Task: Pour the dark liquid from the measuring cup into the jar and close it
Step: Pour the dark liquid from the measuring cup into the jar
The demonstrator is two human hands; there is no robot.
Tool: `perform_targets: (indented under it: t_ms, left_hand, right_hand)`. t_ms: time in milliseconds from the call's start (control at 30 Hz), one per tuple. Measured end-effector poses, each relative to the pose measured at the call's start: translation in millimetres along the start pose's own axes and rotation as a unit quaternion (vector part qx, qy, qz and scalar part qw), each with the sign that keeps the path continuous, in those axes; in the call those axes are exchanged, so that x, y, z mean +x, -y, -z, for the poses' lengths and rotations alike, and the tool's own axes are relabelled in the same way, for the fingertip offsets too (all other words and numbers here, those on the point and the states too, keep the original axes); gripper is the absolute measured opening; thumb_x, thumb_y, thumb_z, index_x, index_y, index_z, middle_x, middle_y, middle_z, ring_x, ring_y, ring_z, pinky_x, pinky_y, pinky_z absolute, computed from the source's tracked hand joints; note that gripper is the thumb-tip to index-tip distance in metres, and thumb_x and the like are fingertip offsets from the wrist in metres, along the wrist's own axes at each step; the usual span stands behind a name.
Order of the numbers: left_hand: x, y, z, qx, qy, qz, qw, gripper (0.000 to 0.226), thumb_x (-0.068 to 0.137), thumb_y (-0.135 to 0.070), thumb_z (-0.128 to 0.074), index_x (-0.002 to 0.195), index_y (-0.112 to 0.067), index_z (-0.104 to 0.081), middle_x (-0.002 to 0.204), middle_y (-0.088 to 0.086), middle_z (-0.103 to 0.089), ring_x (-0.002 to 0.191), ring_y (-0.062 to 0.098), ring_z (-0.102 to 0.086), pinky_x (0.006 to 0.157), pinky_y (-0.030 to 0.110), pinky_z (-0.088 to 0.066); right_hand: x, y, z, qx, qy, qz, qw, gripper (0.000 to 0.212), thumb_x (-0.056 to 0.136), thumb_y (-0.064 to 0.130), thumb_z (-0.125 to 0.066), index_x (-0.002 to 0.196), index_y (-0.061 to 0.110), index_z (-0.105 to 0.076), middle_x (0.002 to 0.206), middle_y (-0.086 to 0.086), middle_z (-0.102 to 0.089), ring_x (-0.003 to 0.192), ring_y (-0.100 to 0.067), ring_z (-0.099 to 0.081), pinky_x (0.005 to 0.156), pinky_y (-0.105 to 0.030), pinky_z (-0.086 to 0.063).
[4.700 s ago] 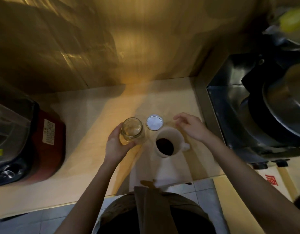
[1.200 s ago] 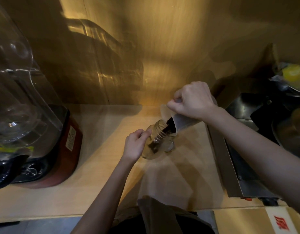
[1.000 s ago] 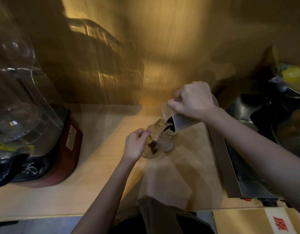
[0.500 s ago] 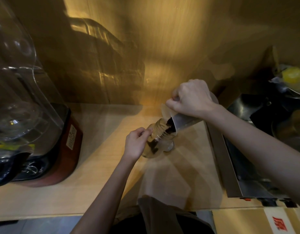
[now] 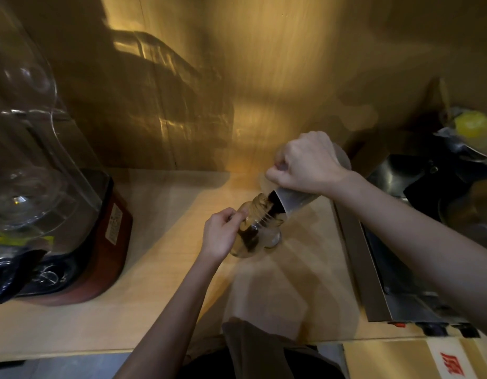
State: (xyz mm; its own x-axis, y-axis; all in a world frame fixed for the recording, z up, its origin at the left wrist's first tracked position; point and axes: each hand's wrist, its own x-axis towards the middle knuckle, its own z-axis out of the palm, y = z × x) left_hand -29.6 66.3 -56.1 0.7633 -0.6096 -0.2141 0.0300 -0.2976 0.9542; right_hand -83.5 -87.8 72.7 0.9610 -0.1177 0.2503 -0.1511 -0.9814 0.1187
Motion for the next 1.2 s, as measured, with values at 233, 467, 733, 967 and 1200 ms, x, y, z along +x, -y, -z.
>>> perform_targets:
  t_ms: [233,467,733,967,1200]
  left_hand:
    - [-0.7,0.0,2.6,-0.005,0.005,-0.005,1.000,0.039,0.087,-0.032,-0.054,0.055,-0.011,-0.048,0.053,0.001,-0.037,0.056,0.016,-0.036,0.057,0.034,-0.027]
    - [-1.4,0.0,-0.6,-0.011,0.006,-0.005,1.000,0.041,0.088,-0.033,-0.054,0.052,-0.015,-0.047,0.051,-0.002,-0.038,0.054,0.014,-0.036,0.056,0.033,-0.027]
    - [-0.8,0.8,1.0,-0.024,0.008,-0.004,1.000,0.037,0.087,-0.034,-0.054,0.060,-0.010,-0.051,0.056,0.003,-0.040,0.058,0.017,-0.038,0.061,0.034,-0.029]
    - [-1.0,1.6,0.3,-0.020,0.011,-0.012,1.000,0.038,0.087,-0.035,-0.053,0.065,-0.004,-0.056,0.062,0.010,-0.043,0.062,0.020,-0.039,0.064,0.035,-0.030]
    - [-0.6,0.6,-0.1,-0.025,0.013,-0.002,1.000,0.037,0.087,-0.033,-0.054,0.057,-0.012,-0.052,0.056,0.003,-0.042,0.059,0.018,-0.039,0.062,0.034,-0.029]
  right_hand:
    - [-1.6,-0.1,1.2,0.011,-0.036,-0.002,0.999,0.038,0.065,0.026,-0.055,0.037,0.023,-0.028,0.035,-0.001,-0.030,0.034,-0.022,-0.030,0.042,-0.020,-0.019]
    - [-1.6,4.3,10.9,0.036,-0.030,0.007,0.999,0.035,0.069,0.025,-0.053,0.038,0.022,-0.038,0.035,0.000,-0.031,0.036,-0.022,-0.031,0.042,-0.028,-0.031]
    - [-2.2,2.8,12.7,0.049,-0.023,-0.005,0.999,0.034,0.069,0.024,-0.054,0.037,0.020,-0.041,0.036,0.002,-0.030,0.035,-0.019,-0.030,0.042,-0.023,-0.023]
    - [-2.4,6.3,14.5,0.032,0.016,-0.004,0.999,0.034,0.074,0.023,-0.059,0.041,0.015,-0.052,0.036,0.002,-0.030,0.038,-0.021,-0.035,0.044,-0.030,-0.035]
    - [0.9,6.1,17.3,0.015,0.041,0.013,0.999,0.033,0.077,0.026,-0.057,0.049,0.010,-0.060,0.039,-0.003,-0.036,0.043,-0.025,-0.041,0.048,-0.036,-0.042]
